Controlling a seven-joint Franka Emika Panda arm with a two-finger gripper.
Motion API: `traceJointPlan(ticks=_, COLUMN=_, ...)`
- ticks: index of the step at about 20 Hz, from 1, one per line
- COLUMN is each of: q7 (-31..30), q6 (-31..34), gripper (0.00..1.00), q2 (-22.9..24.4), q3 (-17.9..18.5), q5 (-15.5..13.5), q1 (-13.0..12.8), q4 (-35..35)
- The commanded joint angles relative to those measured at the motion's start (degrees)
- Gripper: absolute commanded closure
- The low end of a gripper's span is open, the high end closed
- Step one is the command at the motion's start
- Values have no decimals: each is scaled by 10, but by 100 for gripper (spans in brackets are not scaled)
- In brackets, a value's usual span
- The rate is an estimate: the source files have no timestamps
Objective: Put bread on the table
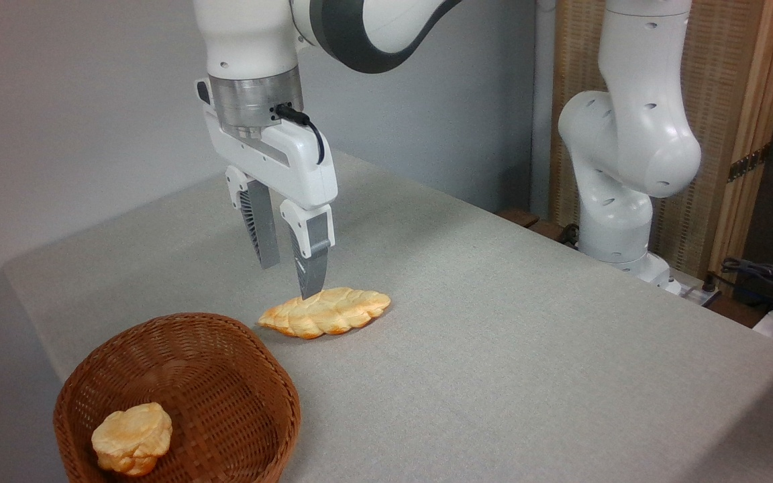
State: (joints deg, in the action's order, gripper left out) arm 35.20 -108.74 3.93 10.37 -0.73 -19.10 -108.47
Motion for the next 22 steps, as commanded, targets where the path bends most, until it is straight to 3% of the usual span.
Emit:
traceJointPlan(ticks=1, q7=7, q6=7, gripper=0, q2=-5, q3=6, q5=-4, q1=-2, q4=13)
traceJointPlan(ticks=10, q7=6, q6=-1, gripper=0, q2=-5, q3=6, q5=-2, q1=-2, q4=13)
traceJointPlan(ticks=13, q7=-6, q6=-46, gripper=0, q2=-6, q3=6, q5=-2, q1=-1, q4=12)
traceJointPlan(ticks=18, q7=-86, q6=-152, gripper=0, q2=-28, q3=18, q5=-2, q1=-1, q4=12)
traceJointPlan(ticks=22, q7=-87, q6=-229, gripper=0, q2=-60, q3=18, q5=-2, q1=-1, q4=12)
